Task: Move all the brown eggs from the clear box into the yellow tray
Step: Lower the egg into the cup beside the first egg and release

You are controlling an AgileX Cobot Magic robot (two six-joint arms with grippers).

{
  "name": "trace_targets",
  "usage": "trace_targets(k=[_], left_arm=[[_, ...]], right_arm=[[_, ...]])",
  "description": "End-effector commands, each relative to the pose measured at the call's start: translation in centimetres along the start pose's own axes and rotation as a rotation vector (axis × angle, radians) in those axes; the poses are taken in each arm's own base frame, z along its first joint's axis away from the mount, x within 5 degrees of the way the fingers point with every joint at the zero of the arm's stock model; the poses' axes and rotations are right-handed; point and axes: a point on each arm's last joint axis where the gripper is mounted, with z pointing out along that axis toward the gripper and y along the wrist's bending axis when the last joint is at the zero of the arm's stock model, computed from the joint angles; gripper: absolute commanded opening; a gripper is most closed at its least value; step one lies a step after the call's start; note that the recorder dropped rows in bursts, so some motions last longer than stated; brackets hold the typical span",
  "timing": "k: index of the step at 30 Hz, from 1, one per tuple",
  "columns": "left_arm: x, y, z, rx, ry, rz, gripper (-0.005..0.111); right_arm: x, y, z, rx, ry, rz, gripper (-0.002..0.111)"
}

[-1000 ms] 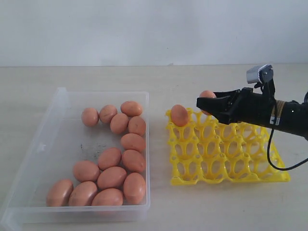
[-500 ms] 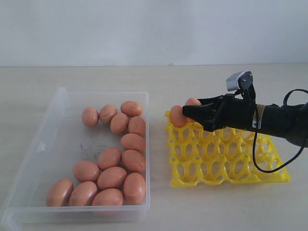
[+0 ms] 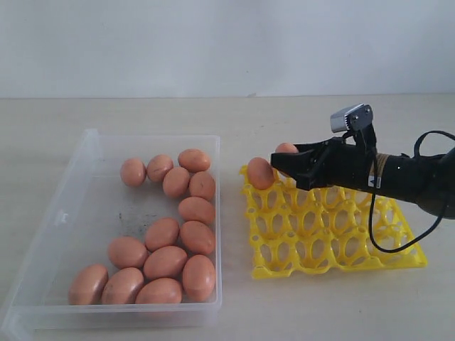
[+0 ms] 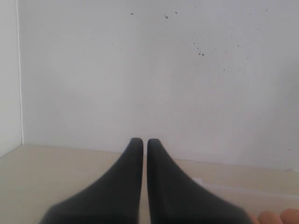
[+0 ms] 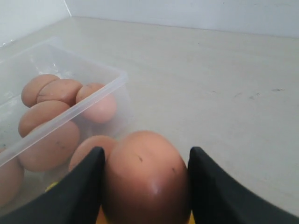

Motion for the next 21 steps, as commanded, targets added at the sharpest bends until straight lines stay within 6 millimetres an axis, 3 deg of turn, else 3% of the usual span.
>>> trace_targets(k=[1,6,13,21], left_arm=[[0.0,0.0,0.0,0.003,0.000,0.009,0.004],[0.0,0.0,0.0,0.003,0.000,0.009,0.004],[0.0,0.0,0.0,0.003,0.000,0.009,0.004],[0.0,0.0,0.0,0.003,0.000,0.009,0.004]], right_arm=[[0.1,0.1,0.0,-0.011,0.027,-0.004,0.036],[0.3,0.0,0.0,-0.001,0.050,0.025,0.058],[-0.7,0.3,-0.1,-0.014,0.038,0.017,0.059],[-3.8,1.8,-1.0,-0.074,0.057,-0.096,0.058]])
